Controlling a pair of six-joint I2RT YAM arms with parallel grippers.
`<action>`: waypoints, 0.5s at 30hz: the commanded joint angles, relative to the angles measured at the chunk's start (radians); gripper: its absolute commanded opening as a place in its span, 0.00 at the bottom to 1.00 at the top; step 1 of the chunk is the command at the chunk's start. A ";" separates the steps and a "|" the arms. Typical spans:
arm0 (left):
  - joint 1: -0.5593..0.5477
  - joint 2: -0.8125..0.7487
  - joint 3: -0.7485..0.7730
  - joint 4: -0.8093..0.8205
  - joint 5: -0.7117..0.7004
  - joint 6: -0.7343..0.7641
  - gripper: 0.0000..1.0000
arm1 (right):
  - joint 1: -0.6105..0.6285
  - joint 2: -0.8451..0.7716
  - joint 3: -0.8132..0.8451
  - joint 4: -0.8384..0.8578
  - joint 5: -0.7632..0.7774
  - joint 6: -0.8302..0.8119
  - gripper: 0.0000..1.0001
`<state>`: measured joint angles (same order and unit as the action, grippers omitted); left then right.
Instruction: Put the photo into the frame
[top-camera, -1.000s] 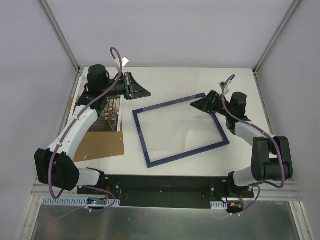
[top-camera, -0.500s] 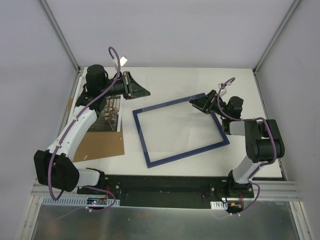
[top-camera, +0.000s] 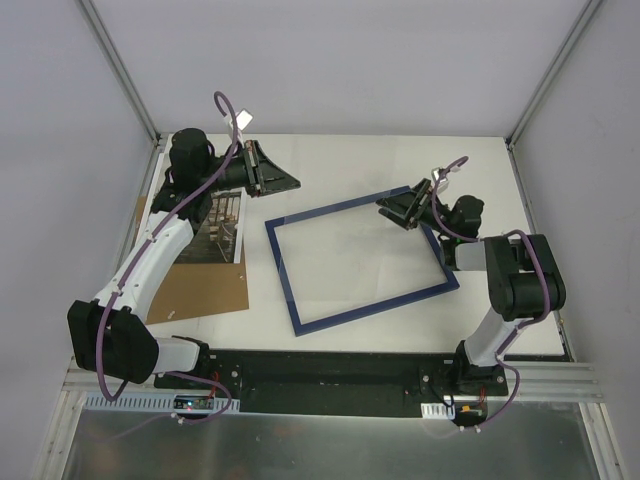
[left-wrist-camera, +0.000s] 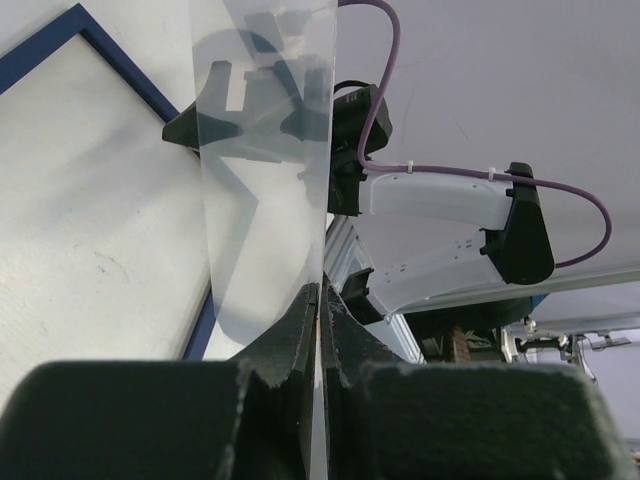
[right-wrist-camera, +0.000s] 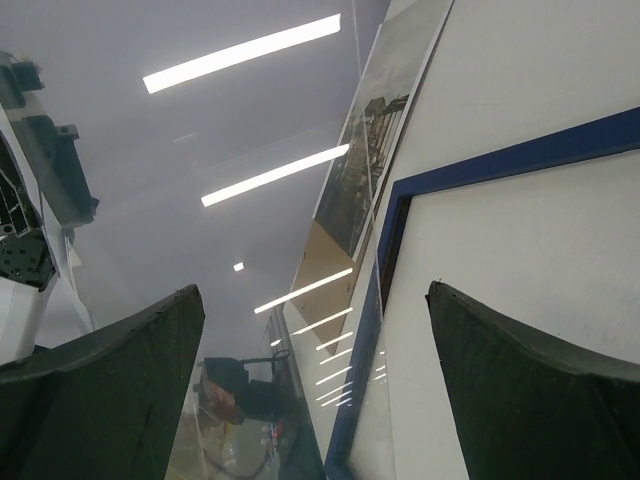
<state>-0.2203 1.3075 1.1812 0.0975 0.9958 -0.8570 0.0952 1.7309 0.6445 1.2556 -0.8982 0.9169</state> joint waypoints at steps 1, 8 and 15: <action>0.015 -0.030 0.023 0.088 0.043 -0.042 0.00 | 0.008 0.007 0.018 0.228 -0.021 0.011 0.96; 0.025 -0.019 0.011 0.125 0.055 -0.066 0.00 | 0.029 -0.030 0.017 0.249 -0.028 0.039 0.96; 0.042 -0.007 -0.031 0.241 0.079 -0.145 0.00 | 0.061 -0.132 -0.054 0.277 -0.050 0.062 0.98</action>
<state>-0.1940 1.3079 1.1656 0.2058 1.0279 -0.9417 0.1429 1.6894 0.6228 1.2709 -0.9066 0.9615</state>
